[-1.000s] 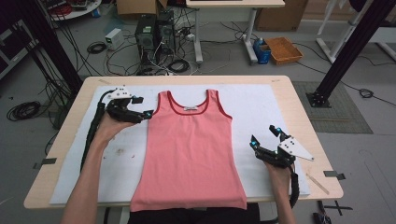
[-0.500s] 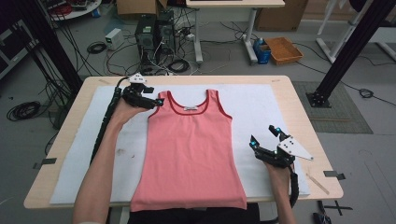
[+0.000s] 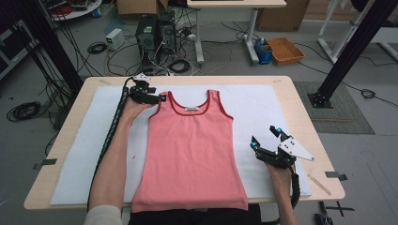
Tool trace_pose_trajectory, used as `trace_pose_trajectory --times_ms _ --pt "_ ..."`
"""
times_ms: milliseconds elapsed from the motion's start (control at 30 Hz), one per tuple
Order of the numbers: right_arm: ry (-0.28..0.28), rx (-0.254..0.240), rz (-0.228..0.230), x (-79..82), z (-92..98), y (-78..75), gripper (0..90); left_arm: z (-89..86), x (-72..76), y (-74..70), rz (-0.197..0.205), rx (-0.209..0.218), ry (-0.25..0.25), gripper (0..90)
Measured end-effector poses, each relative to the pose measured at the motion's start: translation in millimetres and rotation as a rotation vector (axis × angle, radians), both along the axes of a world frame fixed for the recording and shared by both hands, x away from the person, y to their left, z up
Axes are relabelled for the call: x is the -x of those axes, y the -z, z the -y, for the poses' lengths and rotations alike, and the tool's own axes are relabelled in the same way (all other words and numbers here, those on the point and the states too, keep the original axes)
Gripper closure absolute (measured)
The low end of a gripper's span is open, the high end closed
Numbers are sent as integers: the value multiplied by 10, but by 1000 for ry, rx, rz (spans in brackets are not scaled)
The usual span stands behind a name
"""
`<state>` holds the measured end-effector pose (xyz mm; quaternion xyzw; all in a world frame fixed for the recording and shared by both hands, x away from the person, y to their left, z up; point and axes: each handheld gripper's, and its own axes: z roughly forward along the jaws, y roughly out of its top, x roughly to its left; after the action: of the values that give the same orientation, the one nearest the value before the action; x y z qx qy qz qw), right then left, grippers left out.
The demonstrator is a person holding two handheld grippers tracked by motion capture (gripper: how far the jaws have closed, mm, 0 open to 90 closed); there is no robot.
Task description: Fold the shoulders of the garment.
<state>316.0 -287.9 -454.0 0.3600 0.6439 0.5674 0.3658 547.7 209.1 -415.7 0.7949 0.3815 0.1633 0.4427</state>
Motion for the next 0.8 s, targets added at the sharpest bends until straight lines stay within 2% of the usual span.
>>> trace_pose_trajectory --times_ms 100,167,200,233,267,300,333,367,400,500,567,700,800 --pt "1 -1 -3 2 -2 0 178 5 -32 47 5 -14 -5 290" --pt "2 1 0 0 -4 0 178 12 -60 78 -8 -23 -13 291" --pt "1 2 -3 2 -6 1 178 24 -87 79 -22 -43 -21 290" --pt "2 5 -3 2 -8 0 178 48 -114 69 -14 -70 -20 290" --pt "4 6 -2 3 -11 0 178 80 -143 50 -13 -80 -22 290" --pt "5 7 -3 4 -13 0 178 119 -169 21 4 -73 -15 290" --pt "5 9 -1 3 -13 0 178 144 -188 14 5 -65 -14 291" --pt "5 7 -3 4 -14 -1 178 173 -218 10 -2 -75 -15 290" --pt "6 8 -3 4 -13 0 178 207 -250 13 -5 -105 -10 290" --pt "6 8 -3 5 -13 -1 178 235 -308 35 -12 -94 -23 290" --pt "5 7 -2 4 -14 -1 178 208 -342 78 -25 -57 -34 295" --pt "6 8 -2 3 -14 0 178 145 -389 177 -54 -68 -68 304" --pt "7 12 -2 -2 -16 0 179 120 -403 185 -37 -84 -80 369"
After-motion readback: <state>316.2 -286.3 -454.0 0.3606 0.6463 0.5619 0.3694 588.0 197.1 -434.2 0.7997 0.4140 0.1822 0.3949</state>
